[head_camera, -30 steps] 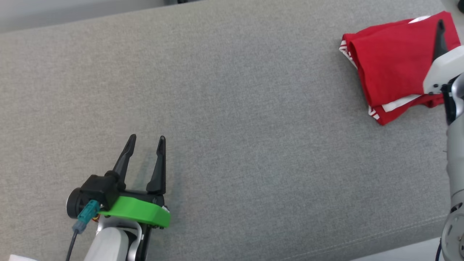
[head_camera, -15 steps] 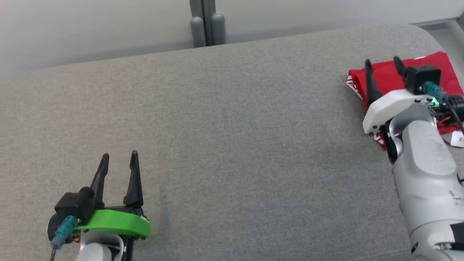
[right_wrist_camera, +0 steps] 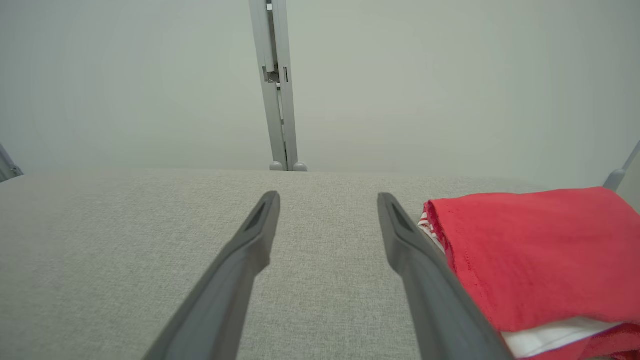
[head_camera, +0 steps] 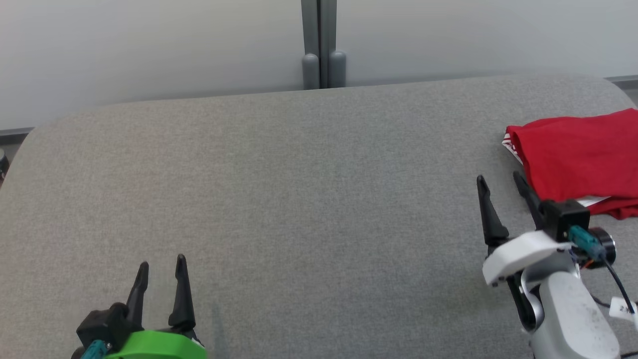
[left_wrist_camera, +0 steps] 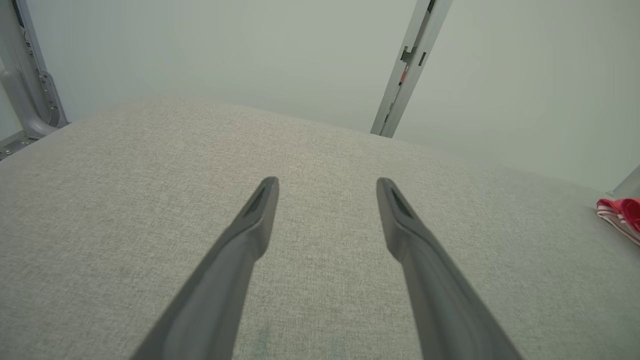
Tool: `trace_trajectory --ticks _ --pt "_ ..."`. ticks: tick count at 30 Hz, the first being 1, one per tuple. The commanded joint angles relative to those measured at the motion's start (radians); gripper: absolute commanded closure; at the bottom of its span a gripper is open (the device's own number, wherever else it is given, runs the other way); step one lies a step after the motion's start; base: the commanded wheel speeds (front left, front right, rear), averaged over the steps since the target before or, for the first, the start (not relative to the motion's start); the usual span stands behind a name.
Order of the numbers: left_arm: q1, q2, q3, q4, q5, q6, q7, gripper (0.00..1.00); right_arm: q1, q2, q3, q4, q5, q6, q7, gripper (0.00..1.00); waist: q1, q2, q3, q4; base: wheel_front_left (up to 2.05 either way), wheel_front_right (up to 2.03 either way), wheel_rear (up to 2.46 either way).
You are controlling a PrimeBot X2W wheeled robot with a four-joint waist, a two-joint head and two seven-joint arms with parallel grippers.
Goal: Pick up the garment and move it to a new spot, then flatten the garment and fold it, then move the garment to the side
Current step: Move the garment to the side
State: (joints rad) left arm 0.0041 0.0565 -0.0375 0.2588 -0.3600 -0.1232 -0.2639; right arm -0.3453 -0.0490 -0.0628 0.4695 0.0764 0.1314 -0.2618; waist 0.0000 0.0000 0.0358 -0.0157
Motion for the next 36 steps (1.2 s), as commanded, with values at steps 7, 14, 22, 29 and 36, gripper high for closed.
trace_trajectory --ticks 7,14,22,29,36 --pt "0.073 -0.004 -0.005 -0.023 -0.001 0.006 0.000 0.00 0.178 -0.004 0.021 -0.133 0.065 -0.002 -0.004 0.00 0.0000 0.0000 -0.004 -0.001 0.00 0.00 0.00" --pt "0.092 -0.005 -0.004 -0.037 -0.008 0.013 0.000 0.00 0.245 -0.004 0.013 -0.194 0.052 -0.002 -0.004 0.00 0.0000 0.0000 -0.009 -0.005 0.00 0.00 0.00" --pt "0.070 -0.005 -0.014 -0.040 -0.003 0.023 0.000 0.00 0.264 -0.004 0.040 -0.194 0.075 -0.002 -0.004 0.00 0.0000 0.0000 -0.010 -0.006 0.00 0.00 0.00" --pt "0.065 -0.005 -0.014 -0.033 0.009 0.026 0.000 0.00 0.261 -0.004 0.047 -0.180 0.094 -0.002 -0.004 0.00 0.0000 0.0000 -0.012 -0.003 0.00 0.00 0.00" --pt "0.066 -0.005 -0.008 -0.033 0.016 0.025 0.000 0.00 0.260 -0.004 0.048 -0.180 0.110 -0.002 -0.004 0.00 0.0000 0.0000 -0.020 -0.001 0.00 0.00 0.00"
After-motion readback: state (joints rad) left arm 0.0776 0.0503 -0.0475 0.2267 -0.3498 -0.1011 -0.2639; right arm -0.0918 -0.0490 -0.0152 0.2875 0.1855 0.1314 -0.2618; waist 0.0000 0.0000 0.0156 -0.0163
